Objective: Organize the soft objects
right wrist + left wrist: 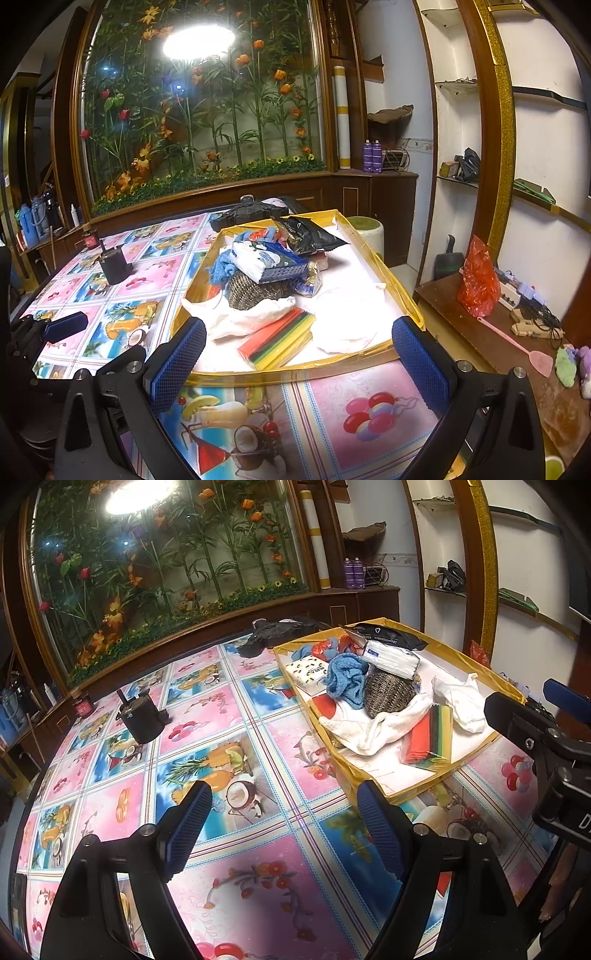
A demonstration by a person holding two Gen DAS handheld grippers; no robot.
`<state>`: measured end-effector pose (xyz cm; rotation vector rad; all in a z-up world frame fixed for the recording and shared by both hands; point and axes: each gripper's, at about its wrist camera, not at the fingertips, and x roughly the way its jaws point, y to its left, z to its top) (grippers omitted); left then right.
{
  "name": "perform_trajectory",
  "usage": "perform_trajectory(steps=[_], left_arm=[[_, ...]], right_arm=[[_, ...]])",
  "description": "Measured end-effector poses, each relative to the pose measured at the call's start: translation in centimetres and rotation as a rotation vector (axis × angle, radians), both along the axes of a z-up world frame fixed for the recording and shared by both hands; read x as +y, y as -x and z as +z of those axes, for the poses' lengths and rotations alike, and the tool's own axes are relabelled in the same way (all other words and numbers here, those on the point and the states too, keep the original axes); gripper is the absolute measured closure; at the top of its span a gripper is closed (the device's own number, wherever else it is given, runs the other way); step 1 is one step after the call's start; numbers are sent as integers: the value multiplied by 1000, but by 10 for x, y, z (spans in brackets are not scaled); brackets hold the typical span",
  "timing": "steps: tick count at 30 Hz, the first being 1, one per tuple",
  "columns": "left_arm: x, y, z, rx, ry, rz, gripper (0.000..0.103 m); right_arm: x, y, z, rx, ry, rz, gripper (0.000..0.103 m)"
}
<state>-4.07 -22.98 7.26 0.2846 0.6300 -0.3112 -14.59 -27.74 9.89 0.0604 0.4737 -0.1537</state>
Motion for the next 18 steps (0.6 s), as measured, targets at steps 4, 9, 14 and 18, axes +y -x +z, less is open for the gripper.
perform_trajectory(steps=[4,9,14,18], left_arm=[[-1,1,0,-9,-10,-2,22],[0,0,1,-6,-1,-2,22],[5,1,4,-5,36,-15,22],[5,1,5,-10,37,-7,22]], right_arm=[[0,1,-1,-2,-1,-1,1],[0,2,0,-2,-4,0,1],[0,2,1,-5,-4,0,1],[1,2,0,-5,-6,4,1]])
